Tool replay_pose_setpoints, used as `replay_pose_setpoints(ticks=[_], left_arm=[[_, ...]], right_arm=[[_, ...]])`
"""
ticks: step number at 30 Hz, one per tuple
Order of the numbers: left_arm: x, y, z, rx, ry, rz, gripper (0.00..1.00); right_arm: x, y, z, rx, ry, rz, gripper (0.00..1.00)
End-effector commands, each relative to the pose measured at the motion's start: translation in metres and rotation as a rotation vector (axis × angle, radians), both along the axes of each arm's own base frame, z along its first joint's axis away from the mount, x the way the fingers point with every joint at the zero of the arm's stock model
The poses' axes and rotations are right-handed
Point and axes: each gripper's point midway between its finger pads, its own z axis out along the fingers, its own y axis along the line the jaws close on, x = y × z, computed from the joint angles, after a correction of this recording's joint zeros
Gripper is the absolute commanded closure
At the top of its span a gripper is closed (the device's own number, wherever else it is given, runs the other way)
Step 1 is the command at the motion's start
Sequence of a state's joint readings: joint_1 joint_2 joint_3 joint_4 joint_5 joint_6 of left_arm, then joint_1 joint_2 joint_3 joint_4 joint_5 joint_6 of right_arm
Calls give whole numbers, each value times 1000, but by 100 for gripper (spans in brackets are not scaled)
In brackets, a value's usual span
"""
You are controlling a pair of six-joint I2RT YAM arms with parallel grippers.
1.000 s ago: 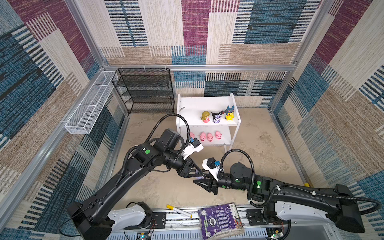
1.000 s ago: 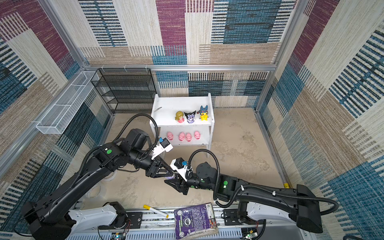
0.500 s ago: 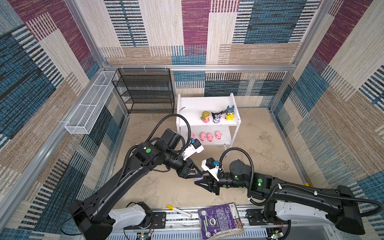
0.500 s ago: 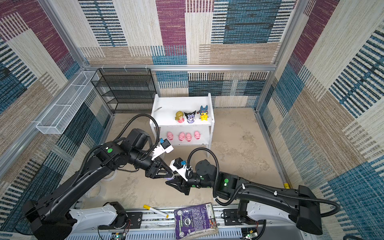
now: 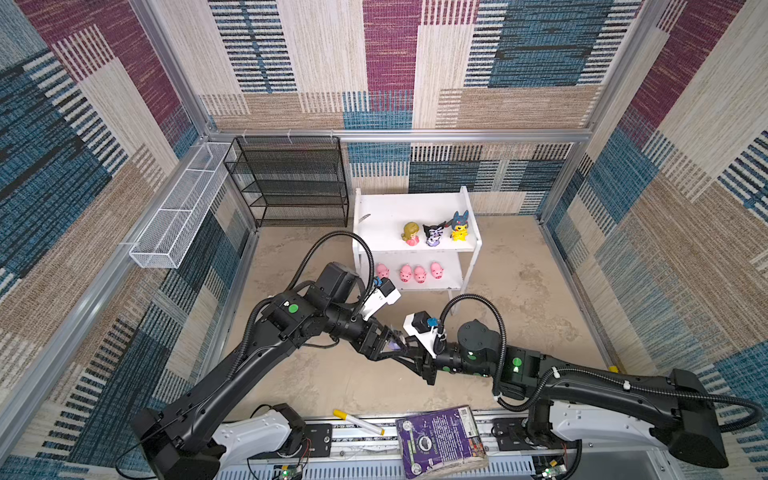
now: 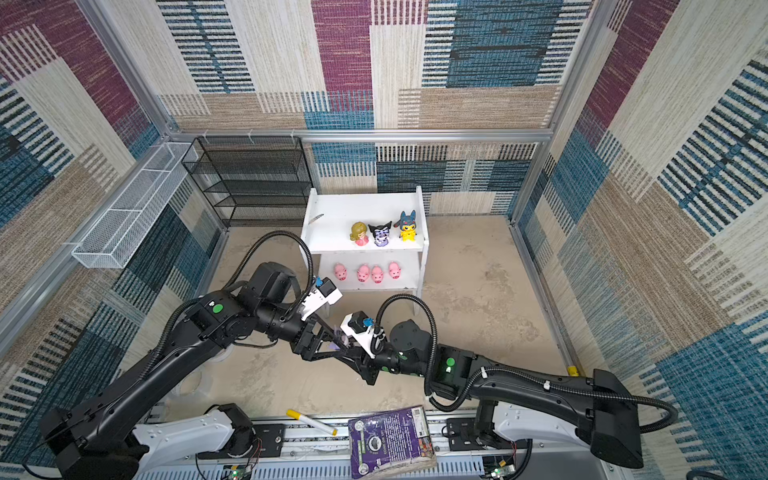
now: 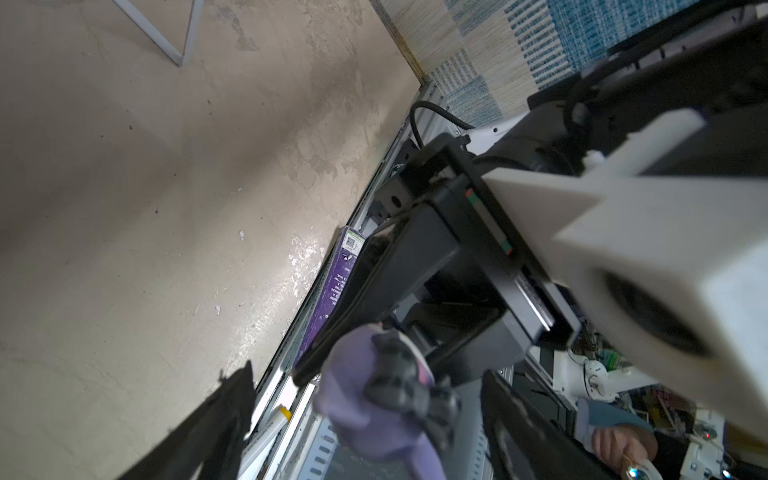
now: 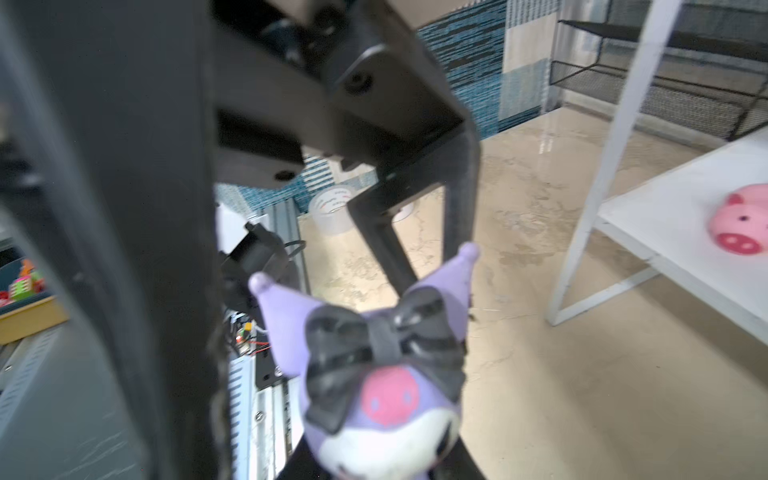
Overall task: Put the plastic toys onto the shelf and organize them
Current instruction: 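Hold the purple figure between both grippers, adjusting the handover grip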
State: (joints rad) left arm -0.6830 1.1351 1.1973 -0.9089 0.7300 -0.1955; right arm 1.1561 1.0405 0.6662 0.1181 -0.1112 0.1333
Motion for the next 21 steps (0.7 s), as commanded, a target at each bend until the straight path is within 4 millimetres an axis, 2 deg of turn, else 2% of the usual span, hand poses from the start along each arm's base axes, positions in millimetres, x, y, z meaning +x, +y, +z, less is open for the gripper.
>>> replay_pose_setpoints(ticks=[1,9,21], left_arm=[[10,3,-1,16,35,114,22],[32,13,6,69,-47,238,46],[48,-8,13,21,-11,243,41]], right_arm=[[25,-3,15,50,-65,-138,81],[37,-4,11,21,-107,-206,82],[38,-5,8,-9,-140,-249,82]])
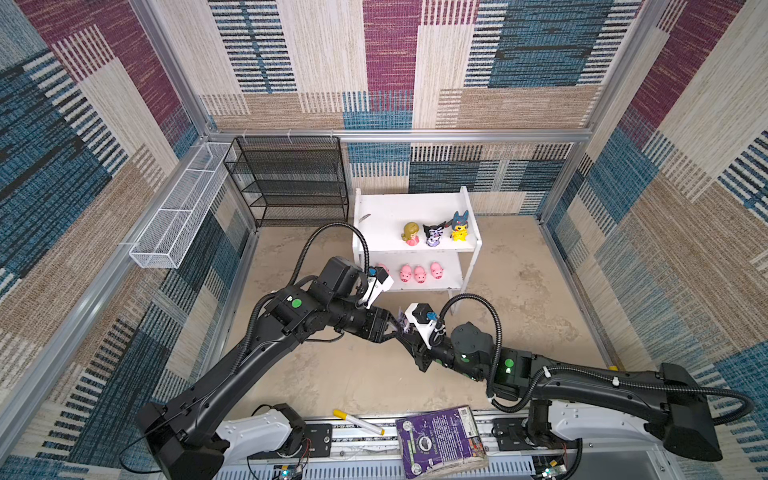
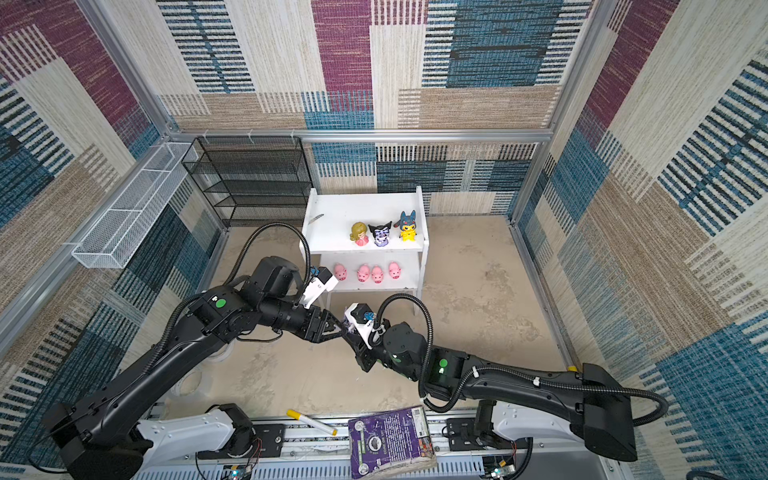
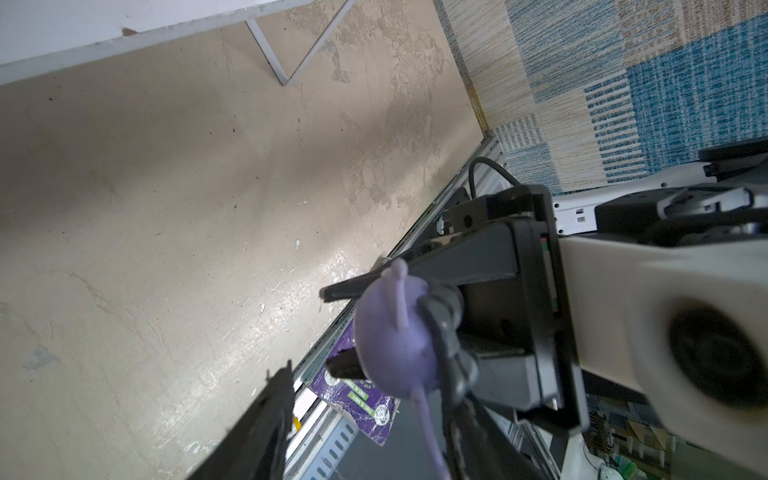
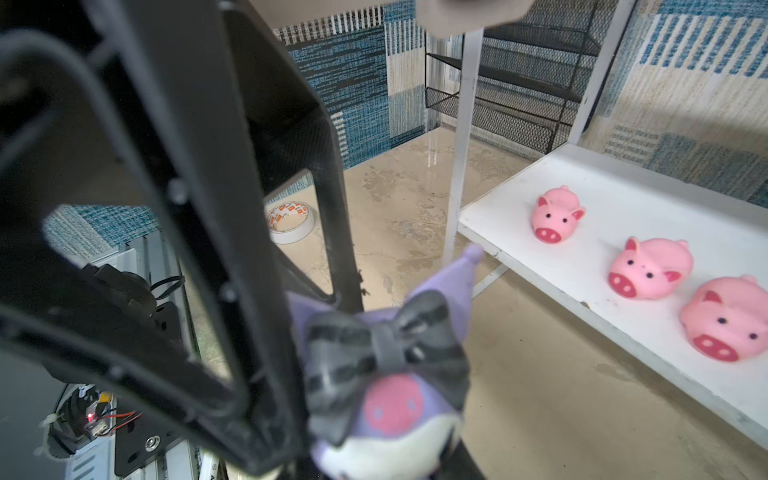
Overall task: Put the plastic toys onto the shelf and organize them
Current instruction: 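Hold the purple figure between both grippers, adjusting the handover grip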
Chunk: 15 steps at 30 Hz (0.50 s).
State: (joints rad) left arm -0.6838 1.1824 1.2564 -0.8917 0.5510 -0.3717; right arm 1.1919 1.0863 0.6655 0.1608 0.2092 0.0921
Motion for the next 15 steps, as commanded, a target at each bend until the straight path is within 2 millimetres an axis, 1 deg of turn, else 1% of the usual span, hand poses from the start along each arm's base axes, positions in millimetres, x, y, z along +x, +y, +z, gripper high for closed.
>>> replay_pose_setpoints(ticks=[1,3,4,9,13,15], left_arm=[[13,-11,18,-73,-47,22,41],[15,-15,21,-89,-45,17,41],[11,-18,25,-114,-32,-4,41],[8,-28,36,-184,-23,-41,36],[11,-30,32,-172,-18,-39,35],[13,-31,29,-166,-10,-38,39]], right_arm=[[-1,4,14,38,-37,12,82],[0,3,14,36,-38,-1,82],[0,3,13,35,-37,-2,82],[5,1,13,25,-36,-32,82],[4,1,15,42,-37,-25,82],[3,0,17,48,-44,-24,82]])
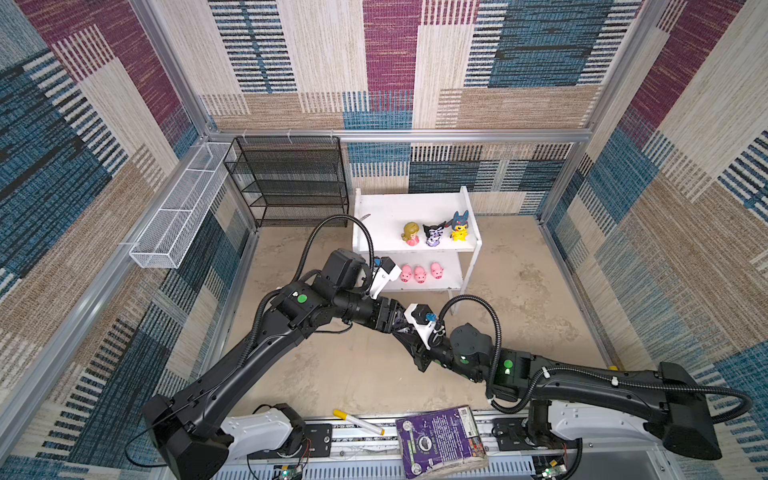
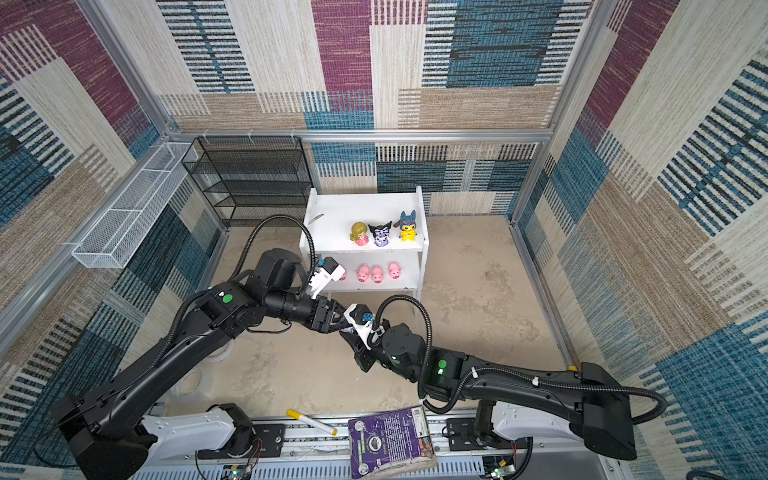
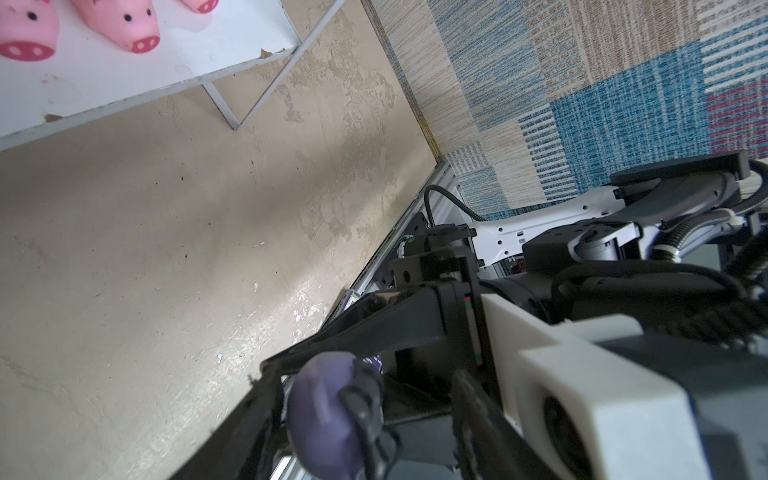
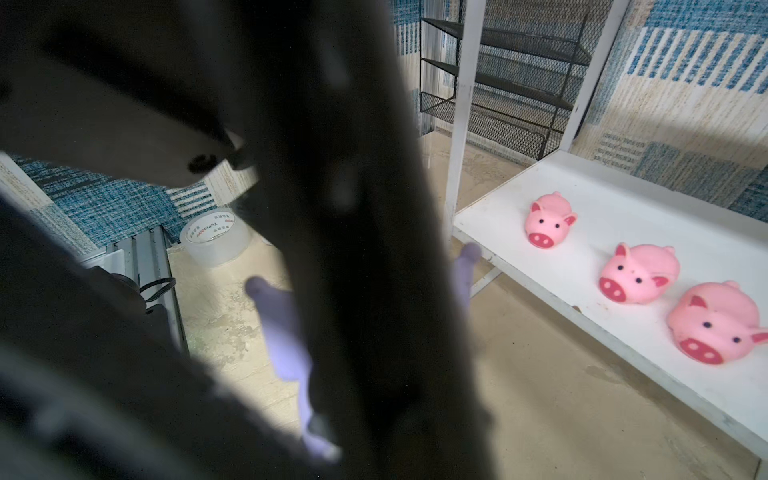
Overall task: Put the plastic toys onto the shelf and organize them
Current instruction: 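Hold the purple figure between both grippers, adjusting the handover grip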
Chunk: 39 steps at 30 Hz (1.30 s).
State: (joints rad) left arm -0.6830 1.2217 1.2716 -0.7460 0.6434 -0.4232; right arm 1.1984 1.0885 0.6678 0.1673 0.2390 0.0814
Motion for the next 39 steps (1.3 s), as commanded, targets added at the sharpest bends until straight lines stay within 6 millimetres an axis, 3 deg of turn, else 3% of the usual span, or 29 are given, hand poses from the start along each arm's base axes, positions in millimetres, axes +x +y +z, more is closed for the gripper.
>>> replay_pose_setpoints(ticks=[1,5,13,20,24,27,39], left_arm=[[2,-6,6,-32,5,-11,41],[3,-7,7,-33,4,-10,52],[2,-8,8,-39,14,-14,65],[0,-9,8,-40,22,-32,63],[-2,-8,7,-26,29,-36,52],[-1,-5,3,-3,36,-21,50],[4,3,-10,91,84,29,62]], right_arm=[[1,0,15,52,-28,-6,82],[1,-1,17,51,-35,-7,82],[2,-3,17,55,-39,-20,82],[5,-6,18,55,-45,-43,82],[11,-10,17,51,-51,-82,82],[13,-11,16,48,-58,-96,82],[20,-11,9,-17,-99,-199,83]])
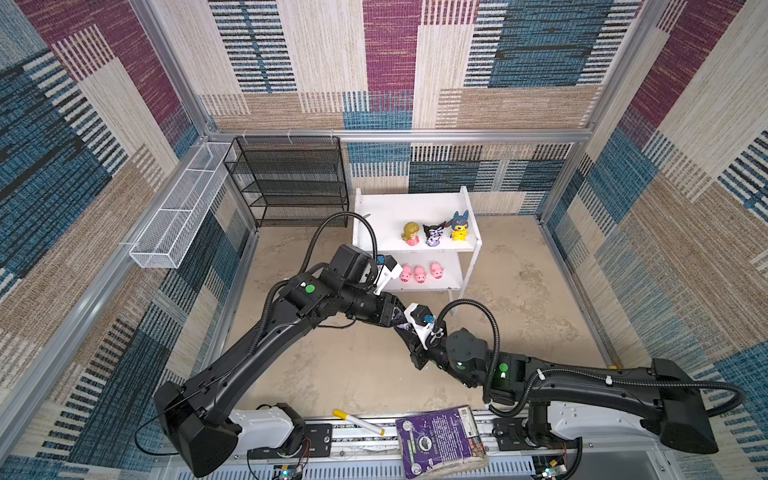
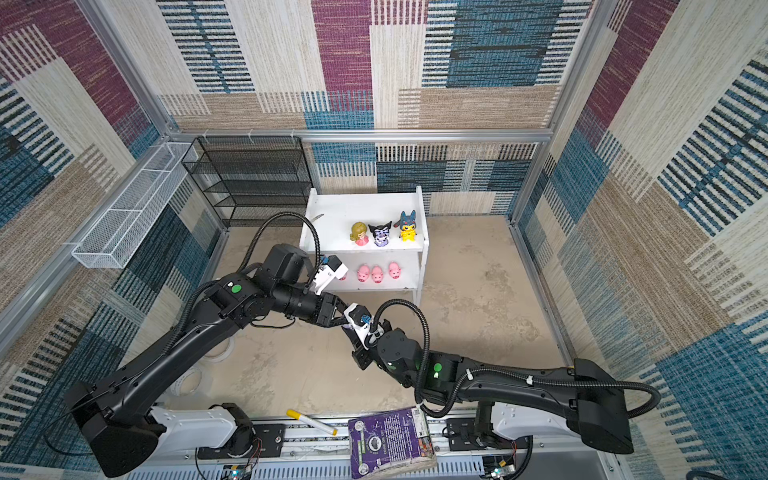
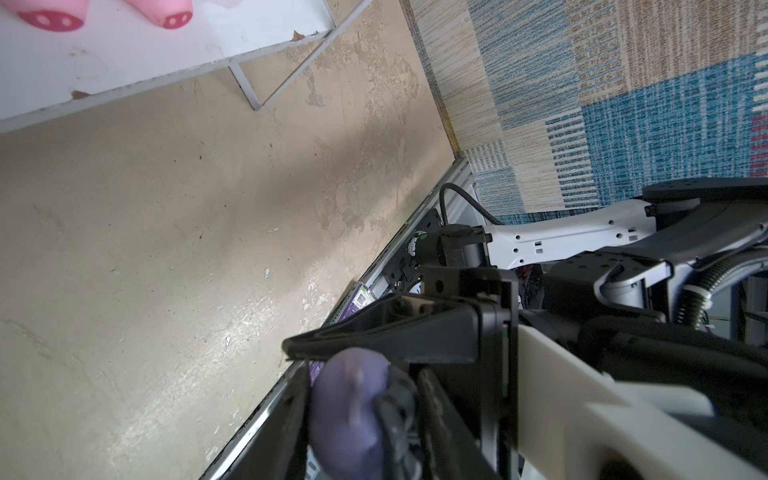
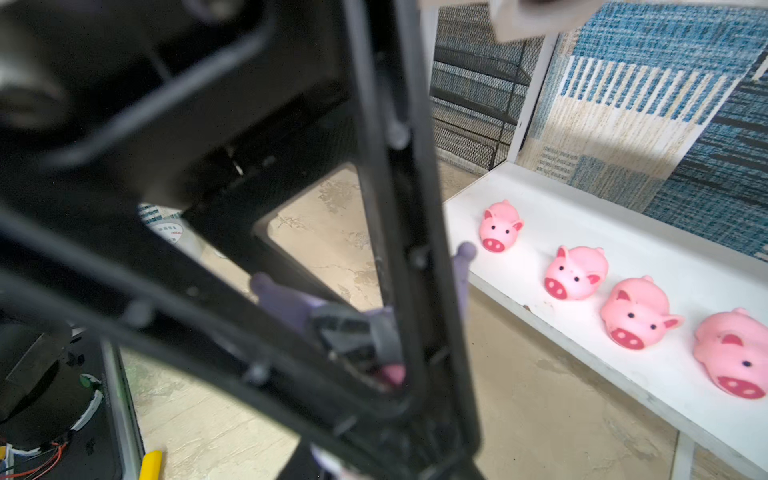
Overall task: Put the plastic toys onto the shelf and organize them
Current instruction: 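Hold the purple figure between both grippers, adjusting the handover grip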
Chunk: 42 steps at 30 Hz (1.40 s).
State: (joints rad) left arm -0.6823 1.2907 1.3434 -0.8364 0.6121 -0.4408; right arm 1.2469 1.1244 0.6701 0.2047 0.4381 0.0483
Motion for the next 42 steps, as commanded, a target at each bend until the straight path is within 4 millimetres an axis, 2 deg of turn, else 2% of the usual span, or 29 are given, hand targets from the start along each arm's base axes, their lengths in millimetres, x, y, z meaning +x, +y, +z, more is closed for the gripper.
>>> replay_pose_setpoints(ticks=[1,6,14,20,35,42], left_arm=[[-3,4,-2,28,18,-4,62],[-6,2,-4,29,37,-21,61],[-6,5,-6,49,29,-18,48],[-3,5,-4,50,8,-16,53],[3,-3,0,4,1,-2,52],[1,-4,-3,1,12,-12,64]], right_arm=[[8,-6,9,17,-29,-66,83],[9,-7,8,19,-29,-80,83],[11,-10,9,28,-32,-106,83],[9,-9,10,35,-34,-86,82],[6,-8,14,70,-28,-79,82],[7,-4,17,82,-30,-81,81]])
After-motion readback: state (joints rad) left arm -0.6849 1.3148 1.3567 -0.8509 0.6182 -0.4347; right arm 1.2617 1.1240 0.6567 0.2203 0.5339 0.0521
